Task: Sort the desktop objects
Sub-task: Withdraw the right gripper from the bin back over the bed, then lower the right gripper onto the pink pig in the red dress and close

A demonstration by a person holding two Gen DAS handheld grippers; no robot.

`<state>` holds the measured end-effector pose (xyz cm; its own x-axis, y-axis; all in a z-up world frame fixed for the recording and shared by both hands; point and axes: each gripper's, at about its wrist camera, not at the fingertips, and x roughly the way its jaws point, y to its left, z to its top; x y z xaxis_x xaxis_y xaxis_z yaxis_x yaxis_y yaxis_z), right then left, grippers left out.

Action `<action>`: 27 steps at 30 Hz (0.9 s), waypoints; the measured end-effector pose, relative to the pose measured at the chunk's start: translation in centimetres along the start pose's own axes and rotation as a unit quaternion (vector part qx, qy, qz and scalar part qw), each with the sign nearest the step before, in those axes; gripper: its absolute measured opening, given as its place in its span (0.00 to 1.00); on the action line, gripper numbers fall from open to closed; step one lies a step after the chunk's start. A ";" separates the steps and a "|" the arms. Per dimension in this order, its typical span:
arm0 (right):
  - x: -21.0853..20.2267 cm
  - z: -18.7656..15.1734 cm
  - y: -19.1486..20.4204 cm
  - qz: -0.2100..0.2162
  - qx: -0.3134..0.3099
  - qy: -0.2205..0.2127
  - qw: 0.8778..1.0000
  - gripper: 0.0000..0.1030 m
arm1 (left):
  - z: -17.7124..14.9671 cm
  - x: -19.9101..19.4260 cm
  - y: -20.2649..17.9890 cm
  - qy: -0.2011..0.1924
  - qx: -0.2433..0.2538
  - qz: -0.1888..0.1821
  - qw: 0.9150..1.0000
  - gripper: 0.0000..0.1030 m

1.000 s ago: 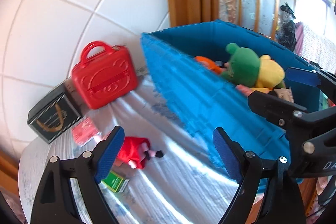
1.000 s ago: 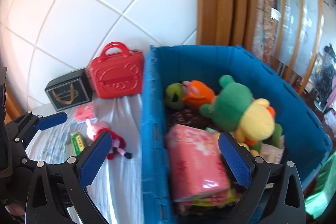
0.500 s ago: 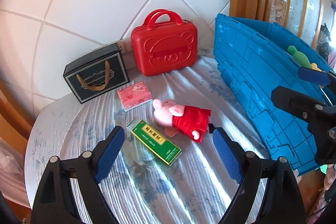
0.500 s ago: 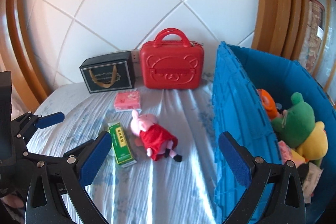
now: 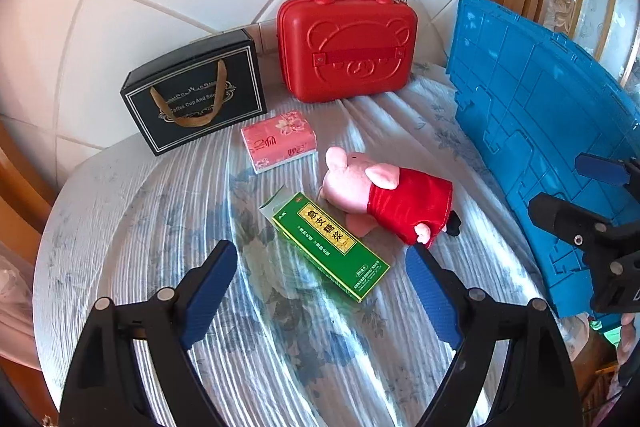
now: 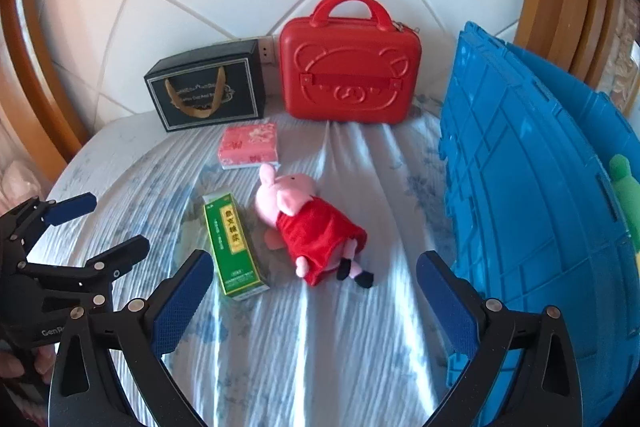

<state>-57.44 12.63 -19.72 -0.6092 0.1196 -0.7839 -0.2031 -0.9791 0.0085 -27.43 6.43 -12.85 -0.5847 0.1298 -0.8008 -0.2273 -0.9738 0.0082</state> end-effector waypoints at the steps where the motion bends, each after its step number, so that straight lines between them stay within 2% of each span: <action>1: 0.7 -0.2 -0.2 -0.001 0.004 0.007 1.000 1.00 | 0.1 0.9 0.0 0.007 0.003 -0.003 1.000 0.84; 8: 5.0 0.2 -1.5 -0.018 0.029 0.040 0.999 1.00 | 1.4 6.0 -0.2 0.032 0.037 -0.023 0.999 0.84; 12: 8.1 0.1 -1.7 -0.026 0.042 0.060 0.997 1.00 | 2.3 9.3 -0.5 0.044 0.073 -0.035 0.996 0.84; 22: 15.8 -1.6 -2.4 -0.035 0.089 0.119 0.988 1.00 | 3.3 17.2 -1.5 0.073 0.172 -0.062 0.980 0.84; 27: 19.1 -2.0 -3.1 -0.037 0.100 0.147 0.983 1.00 | 3.6 20.5 -1.9 0.095 0.190 -0.079 0.974 0.84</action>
<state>-66.88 17.61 -35.96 -0.3454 0.1083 -0.9322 -0.4029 -0.9142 0.0430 -41.80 11.58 -27.16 -0.3735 0.2000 -0.9058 -0.5955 -0.8004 0.0688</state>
